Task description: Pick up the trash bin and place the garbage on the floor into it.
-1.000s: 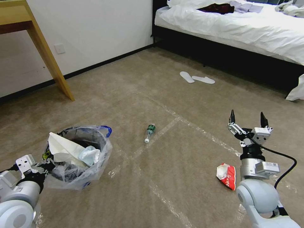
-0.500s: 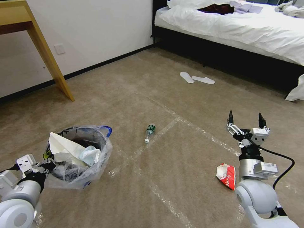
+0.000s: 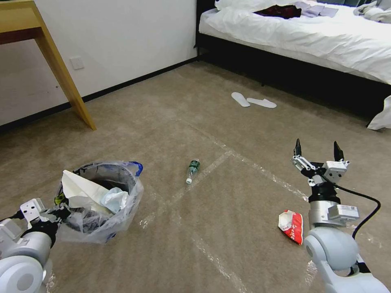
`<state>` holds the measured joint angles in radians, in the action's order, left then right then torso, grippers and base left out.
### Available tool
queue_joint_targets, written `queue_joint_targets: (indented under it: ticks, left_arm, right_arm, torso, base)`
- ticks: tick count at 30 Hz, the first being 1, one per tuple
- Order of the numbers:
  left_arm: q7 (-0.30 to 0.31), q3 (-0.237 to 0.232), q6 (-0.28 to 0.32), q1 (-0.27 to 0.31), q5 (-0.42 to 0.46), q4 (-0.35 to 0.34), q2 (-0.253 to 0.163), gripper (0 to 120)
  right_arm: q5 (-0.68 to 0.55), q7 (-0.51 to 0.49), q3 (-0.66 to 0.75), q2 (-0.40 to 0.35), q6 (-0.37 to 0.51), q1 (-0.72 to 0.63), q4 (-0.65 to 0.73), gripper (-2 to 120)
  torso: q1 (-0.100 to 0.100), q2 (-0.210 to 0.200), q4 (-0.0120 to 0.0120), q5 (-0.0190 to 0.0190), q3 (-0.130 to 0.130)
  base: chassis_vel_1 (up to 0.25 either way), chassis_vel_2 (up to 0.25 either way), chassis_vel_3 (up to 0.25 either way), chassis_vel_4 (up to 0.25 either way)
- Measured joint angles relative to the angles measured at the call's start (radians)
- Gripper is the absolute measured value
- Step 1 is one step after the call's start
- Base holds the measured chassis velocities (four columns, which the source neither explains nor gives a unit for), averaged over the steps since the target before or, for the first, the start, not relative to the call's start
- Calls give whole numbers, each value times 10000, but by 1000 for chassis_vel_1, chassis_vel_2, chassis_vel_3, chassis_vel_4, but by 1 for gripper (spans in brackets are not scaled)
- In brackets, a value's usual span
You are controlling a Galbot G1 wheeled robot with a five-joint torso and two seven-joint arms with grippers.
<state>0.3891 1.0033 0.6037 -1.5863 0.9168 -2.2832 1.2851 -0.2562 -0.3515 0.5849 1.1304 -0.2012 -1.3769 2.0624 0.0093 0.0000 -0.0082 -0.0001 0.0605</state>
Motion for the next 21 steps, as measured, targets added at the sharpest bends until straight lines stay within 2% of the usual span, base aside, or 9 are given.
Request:
queue_joint_targets:
  ticks: [10,19,21]
  left_arm:
    - [0,6,-1,-21,-8,21,15,0]
    - [-11,18,-29,-66,-13,9,29,0]
    - [-13,19,-34,-67,-18,7,18,0]
  right_arm:
    - [75,8,65,72,0,-82,-10,100]
    - [113,-205,71,132,114,-76,-27,100]
    - [70,-882,141,105,926,-60,-4,100]
  torso:
    - [0,0,0,0,0]
    - [1,0,-1,0,2]
    - [1,0,0,0,3]
  base:
    - [-3,2,4,-6]
    - [-74,75,86,-80]
    - [-66,89,97,-66]
